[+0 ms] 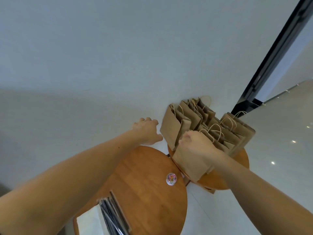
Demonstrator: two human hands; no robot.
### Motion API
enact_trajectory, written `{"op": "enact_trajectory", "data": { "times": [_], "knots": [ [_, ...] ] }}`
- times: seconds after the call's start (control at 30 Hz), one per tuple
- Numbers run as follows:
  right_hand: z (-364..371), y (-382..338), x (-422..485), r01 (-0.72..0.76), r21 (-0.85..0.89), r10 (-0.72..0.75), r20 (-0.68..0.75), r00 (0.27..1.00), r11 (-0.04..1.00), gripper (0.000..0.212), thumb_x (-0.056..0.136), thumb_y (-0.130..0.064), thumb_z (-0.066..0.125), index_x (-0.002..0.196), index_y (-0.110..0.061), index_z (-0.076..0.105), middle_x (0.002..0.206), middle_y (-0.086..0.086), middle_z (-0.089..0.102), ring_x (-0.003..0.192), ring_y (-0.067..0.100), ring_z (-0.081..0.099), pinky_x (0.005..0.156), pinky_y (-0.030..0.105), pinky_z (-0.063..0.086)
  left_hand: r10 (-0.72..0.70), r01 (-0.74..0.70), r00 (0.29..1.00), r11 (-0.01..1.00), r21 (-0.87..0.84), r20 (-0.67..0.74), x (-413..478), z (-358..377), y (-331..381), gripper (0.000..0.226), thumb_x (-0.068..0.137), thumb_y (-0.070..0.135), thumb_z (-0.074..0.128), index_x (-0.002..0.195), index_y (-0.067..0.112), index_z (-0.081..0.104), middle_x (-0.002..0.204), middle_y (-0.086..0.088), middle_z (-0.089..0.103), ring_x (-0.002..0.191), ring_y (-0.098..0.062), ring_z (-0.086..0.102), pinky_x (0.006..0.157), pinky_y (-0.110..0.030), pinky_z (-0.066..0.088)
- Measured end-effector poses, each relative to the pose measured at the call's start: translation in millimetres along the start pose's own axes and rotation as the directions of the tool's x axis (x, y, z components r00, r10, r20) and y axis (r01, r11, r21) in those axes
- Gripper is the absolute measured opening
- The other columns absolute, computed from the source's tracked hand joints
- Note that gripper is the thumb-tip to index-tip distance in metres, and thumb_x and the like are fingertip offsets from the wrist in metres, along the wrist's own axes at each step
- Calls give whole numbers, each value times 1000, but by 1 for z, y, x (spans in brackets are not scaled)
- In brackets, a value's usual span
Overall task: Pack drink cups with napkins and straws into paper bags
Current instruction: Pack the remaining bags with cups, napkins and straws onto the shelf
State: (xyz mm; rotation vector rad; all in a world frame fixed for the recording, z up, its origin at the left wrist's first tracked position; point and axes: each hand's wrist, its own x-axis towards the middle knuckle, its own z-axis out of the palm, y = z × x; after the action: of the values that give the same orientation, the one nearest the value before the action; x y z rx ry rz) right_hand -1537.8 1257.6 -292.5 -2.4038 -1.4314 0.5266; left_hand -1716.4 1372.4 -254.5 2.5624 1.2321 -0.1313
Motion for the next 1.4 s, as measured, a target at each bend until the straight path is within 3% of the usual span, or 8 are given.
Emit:
{"op": "enact_trajectory", "data": {
  "times": [0.27, 0.43, 0.7, 0.87, 1.0, 1.17, 1.27, 1.4],
  "knots": [
    [0, 141, 42, -133, -195, 124, -55, 991, 972, 26, 92, -52, 53, 93, -25, 53, 80, -8, 53, 69, 8, 54, 55, 25, 45, -109, 112, 990, 993, -28, 85, 54, 57, 73, 64, 94, 47, 53, 150, 22, 34, 152, -7, 38, 139, -31, 34, 109, -47, 34],
    [14, 199, 68, -175, -197, 188, 52, 981, 965, 50, 98, -53, 45, 127, -13, 51, 119, 5, 57, 108, 23, 59, 84, 34, 52, -188, 199, 966, 979, -46, 179, 66, 89, 104, 63, 94, 39, 56, 150, 21, 34, 153, -7, 37, 139, -30, 34, 110, -45, 38],
    [30, 220, 99, -123, -251, 168, 168, 971, 960, 14, 102, -21, 49, 94, -16, 59, 79, -1, 59, 80, 19, 63, 67, 25, 44, -269, 286, 927, 958, -29, 262, 62, 108, 132, 56, 94, 37, 56, 144, 17, 43, 145, -8, 43, 134, -28, 38, 103, -42, 40],
    [19, 206, 99, -43, -280, 94, 173, 980, 959, 15, 98, -16, 54, 84, -23, 52, 72, -4, 53, 62, 9, 51, 47, 18, 27, -270, 290, 929, 956, -43, 254, 56, 110, 136, 56, 93, 38, 57, 144, 21, 43, 143, -7, 44, 132, -27, 39, 101, -40, 41],
    [4, 175, 89, 76, -280, -22, 189, 982, 957, 7, 96, -18, 60, 93, -24, 58, 71, -7, 50, 61, 6, 51, 52, 15, 35, -297, 314, 936, 947, -69, 188, 49, 107, 122, 56, 92, 45, 57, 142, 23, 47, 141, -5, 48, 128, -26, 46, 96, -37, 45],
    [-15, 122, 73, 268, -290, -211, 212, 954, 919, 19, 100, -20, 49, 111, -12, 63, 88, -1, 52, 80, 15, 59, 70, 23, 46, -322, 348, 937, 896, -274, 136, 32, 113, 94, 53, 91, 63, 46, 111, 18, 65, 107, -3, 66, 83, -11, 56, 60, -19, 41],
    [-6, 90, 58, 370, -221, -341, 161, 926, 902, 20, 102, -25, 50, 115, -17, 63, 90, -10, 50, 71, 6, 49, 61, 8, 38, -369, 408, 913, 841, -356, 176, 18, 115, 68, 72, 85, 76, 39, 102, 12, 69, 91, -1, 65, 90, -23, 66, 75, -33, 53],
    [27, 44, 38, 439, -186, -412, 165, 896, 879, 22, 102, -24, 48, 102, -12, 66, 79, -3, 56, 70, 13, 57, 58, 16, 36, -392, 442, 897, 765, -468, 205, -10, 121, 27, 75, 77, 80, 43, 111, 18, 66, 103, -1, 70, 92, -20, 67, 87, -40, 58]
  ]
}}
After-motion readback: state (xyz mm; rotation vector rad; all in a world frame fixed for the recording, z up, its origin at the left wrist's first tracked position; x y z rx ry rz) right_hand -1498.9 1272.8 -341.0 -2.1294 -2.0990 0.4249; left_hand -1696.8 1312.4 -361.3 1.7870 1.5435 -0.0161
